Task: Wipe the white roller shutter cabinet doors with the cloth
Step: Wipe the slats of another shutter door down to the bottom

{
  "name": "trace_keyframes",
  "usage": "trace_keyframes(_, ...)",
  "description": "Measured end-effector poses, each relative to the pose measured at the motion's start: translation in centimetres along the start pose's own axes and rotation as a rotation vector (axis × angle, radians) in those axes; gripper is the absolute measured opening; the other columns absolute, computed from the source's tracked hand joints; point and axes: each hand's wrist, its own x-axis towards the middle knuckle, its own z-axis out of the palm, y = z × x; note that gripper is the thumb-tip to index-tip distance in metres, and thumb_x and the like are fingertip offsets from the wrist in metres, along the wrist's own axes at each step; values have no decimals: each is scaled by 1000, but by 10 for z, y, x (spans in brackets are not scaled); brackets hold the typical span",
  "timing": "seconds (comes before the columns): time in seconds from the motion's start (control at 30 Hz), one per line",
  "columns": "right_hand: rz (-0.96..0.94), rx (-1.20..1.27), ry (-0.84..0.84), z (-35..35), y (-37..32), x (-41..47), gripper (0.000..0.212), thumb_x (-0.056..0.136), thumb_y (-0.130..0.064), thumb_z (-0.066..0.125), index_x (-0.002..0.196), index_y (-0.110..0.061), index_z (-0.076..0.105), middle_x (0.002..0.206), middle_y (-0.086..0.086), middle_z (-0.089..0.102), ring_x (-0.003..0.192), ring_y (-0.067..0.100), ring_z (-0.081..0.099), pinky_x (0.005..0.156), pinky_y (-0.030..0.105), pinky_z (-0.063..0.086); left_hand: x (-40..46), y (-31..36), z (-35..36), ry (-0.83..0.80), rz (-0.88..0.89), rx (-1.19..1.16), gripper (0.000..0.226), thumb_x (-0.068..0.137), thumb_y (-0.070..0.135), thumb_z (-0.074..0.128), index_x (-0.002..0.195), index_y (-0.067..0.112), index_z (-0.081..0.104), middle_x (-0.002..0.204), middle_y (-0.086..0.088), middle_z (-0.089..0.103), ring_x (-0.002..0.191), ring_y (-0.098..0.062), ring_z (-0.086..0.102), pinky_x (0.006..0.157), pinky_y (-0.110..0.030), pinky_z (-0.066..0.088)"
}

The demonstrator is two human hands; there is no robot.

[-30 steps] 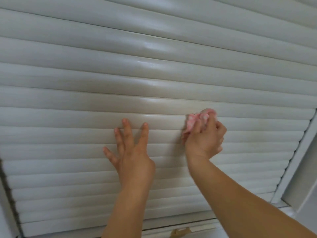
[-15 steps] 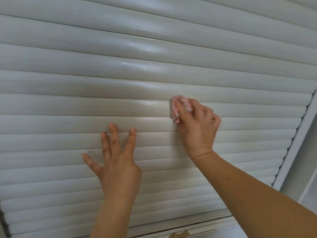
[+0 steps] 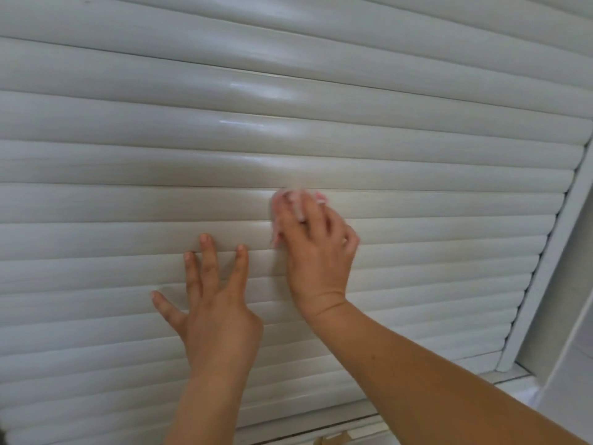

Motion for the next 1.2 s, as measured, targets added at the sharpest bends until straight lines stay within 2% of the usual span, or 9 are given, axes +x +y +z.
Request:
trace_keyframes(0.07, -214, -5, -34, 0, 14, 3, 40, 83, -27, 51, 120, -36, 64, 128, -5, 54, 107, 22, 46, 84, 37, 29, -1, -2, 0, -3, -3, 21, 93, 77, 3, 41, 144, 47, -5, 149, 5, -35, 140, -16, -25, 105, -63, -10)
trace_keyframes(0.17, -193, -75, -55, -9, 43, 20, 41, 81, -30, 51, 120, -37, 63, 122, -3, 62, 101, 22, 44, 83, 36, 26, -1, -3, -1, -15, -9, 30, 94, 77, 3, 39, 142, 49, -10, 148, 6, -37, 140, -16, -25, 104, -65, -9)
trace_keyframes(0.3, 230, -136, -84, -23, 92, 39, 44, 81, -32, 52, 125, -35, 59, 131, 1, 56, 104, 29, 52, 85, 37, 31, -1, -1, -1, -25, -8, 24, 95, 77, 2, 39, 141, 51, -13, 147, 7, -39, 140, -14, -25, 104, -66, -9)
trace_keyframes(0.4, 711, -53, -129, -31, 121, 50, 44, 96, -29, 45, 138, -40, 41, 148, -4, 34, 124, 28, 36, 97, 41, 25, -2, -2, -1, -23, 3, 19, 96, 77, 3, 41, 140, 52, -12, 143, 12, -42, 140, -12, -24, 105, -65, -7)
trace_keyframes(0.5, 928, 107, -40, -28, 113, 60, 45, 98, -26, 42, 140, -42, 36, 150, -3, 29, 126, 28, 32, 100, 42, 23, -3, 0, 1, -6, 15, -6, 96, 76, 3, 44, 141, 51, -7, 141, 15, -41, 141, -11, -21, 106, -63, -6)
trace_keyframes(0.6, 813, 66, -77, -23, 73, 52, 47, 96, -24, 44, 140, -40, 37, 149, -5, 32, 122, 29, 36, 95, 40, 28, -2, 0, 0, -8, 14, -2, 96, 76, 3, 45, 143, 49, -5, 149, 10, -33, 141, -12, -20, 107, -62, -5)
trace_keyframes(0.77, -15, -70, -84, -9, 29, 2, 46, 78, -23, 51, 121, -33, 63, 124, 2, 61, 98, 28, 50, 80, 38, 34, 0, -6, -2, -10, 2, 18, 95, 76, 4, 46, 143, 48, -5, 150, 8, -32, 141, -14, -20, 107, -63, -2)
trace_keyframes(0.87, -240, -92, -95, -12, 49, 4, 46, 81, -20, 46, 121, -34, 64, 127, -1, 61, 101, 23, 44, 84, 37, 26, -1, -8, -2, 2, 3, 20, 95, 75, 4, 45, 144, 48, -3, 151, 6, -30, 142, -14, -19, 106, -65, -1)
trace_keyframes(1.2, 435, -123, -174, -27, 119, 17, 47, 90, -25, 51, 134, -41, 48, 143, -7, 44, 112, 27, 44, 91, 37, 26, -2, -8, -2, 24, 1, -9, 98, 75, -4, 42, 143, 50, -4, 151, 9, -31, 141, -10, -19, 106, -63, -7)
